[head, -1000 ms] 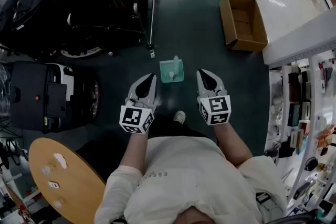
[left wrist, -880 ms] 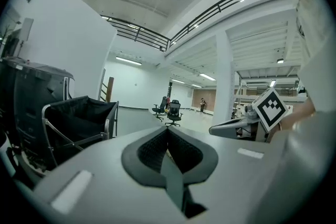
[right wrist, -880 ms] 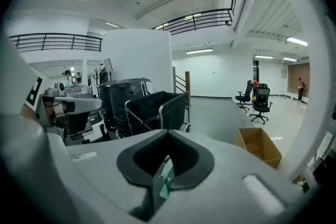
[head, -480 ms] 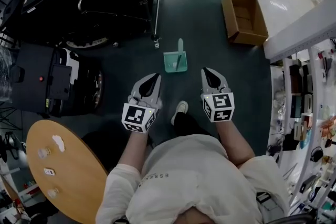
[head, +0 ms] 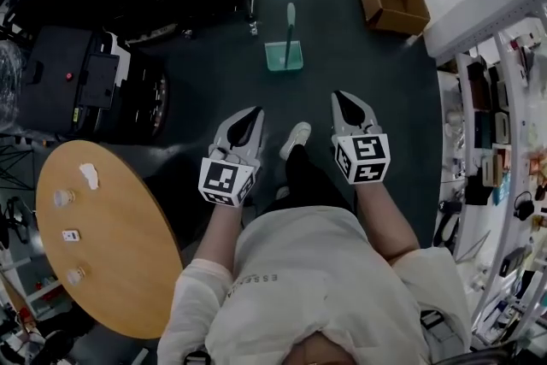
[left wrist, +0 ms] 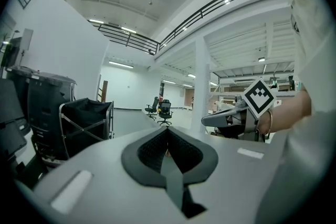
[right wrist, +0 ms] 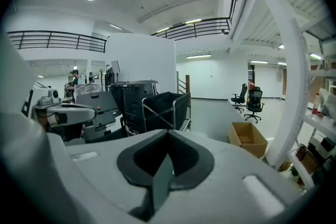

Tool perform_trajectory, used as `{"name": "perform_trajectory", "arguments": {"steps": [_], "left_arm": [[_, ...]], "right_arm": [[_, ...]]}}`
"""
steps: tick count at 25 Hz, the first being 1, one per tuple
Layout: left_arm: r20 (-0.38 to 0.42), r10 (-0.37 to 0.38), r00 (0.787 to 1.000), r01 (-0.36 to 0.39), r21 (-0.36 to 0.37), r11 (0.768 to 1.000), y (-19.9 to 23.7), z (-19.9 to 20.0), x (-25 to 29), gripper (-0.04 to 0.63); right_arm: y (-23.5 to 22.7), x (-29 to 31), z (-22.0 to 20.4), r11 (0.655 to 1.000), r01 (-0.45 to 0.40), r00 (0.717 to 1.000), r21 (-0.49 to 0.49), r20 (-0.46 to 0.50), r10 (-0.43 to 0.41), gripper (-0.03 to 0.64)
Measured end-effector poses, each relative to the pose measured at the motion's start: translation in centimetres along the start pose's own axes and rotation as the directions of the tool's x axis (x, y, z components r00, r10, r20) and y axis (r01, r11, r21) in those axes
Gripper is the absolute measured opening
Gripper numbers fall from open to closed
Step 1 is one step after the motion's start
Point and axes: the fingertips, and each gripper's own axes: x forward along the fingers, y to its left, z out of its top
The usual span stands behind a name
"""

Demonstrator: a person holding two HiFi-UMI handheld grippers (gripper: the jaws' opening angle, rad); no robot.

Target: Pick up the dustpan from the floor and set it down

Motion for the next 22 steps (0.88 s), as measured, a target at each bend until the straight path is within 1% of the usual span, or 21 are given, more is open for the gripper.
{"name": "perform_trajectory", "arguments": {"steps": [3, 5, 11, 13, 17, 20, 22], "left_arm": [[-0.012, -0.011, 1.0, 0.011, -0.009, 1.0, -2.3, -0.8, -3.0, 0.012], [-0.013, -0.017, 1.0, 0.017, -0.001, 1.0, -3.5, -0.7, -4.7, 0.012], [0.029, -0.014, 0.999, 0.013, 0.041, 0.999, -6.0, 1.0, -7.1, 0.012], [0.042, -0.006, 0.999, 0.005, 0.042, 0.999, -6.5, 1.4, -7.7, 0.012], [0.059, 0.0, 0.998, -0.003, 0.048, 0.999, -8.2, 2.0, -8.8, 0.012], [0.069, 0.017, 0.997, -0.021, 0.053, 0.998, -9.7, 2.2, -9.9, 0.012], [0.07, 0.031, 0.997, -0.034, 0.048, 0.998, -10.6, 2.1, -10.8, 0.012]], "right_arm": [[1.3, -3.5, -1.5, 0.999, 0.035, 0.999, 0.007, -0.006, -0.034, -0.008], [2.0, -5.6, -2.0, 0.998, 0.054, 0.999, 0.014, -0.005, -0.054, -0.008], [2.9, -9.2, -2.2, 0.998, 0.069, 0.997, 0.011, 0.017, -0.069, -0.008], [3.2, -10.0, -2.3, 0.998, 0.064, 0.998, 0.006, 0.016, -0.064, -0.008], [4.1, -11.6, -2.5, 1.0, 0.019, 1.0, -0.008, 0.019, -0.019, -0.008], [4.5, -13.3, -2.8, 1.0, -0.002, 1.0, -0.024, 0.023, 0.003, -0.008], [4.8, -14.5, -3.0, 1.0, -0.005, 1.0, -0.016, 0.024, 0.006, -0.009]]}}
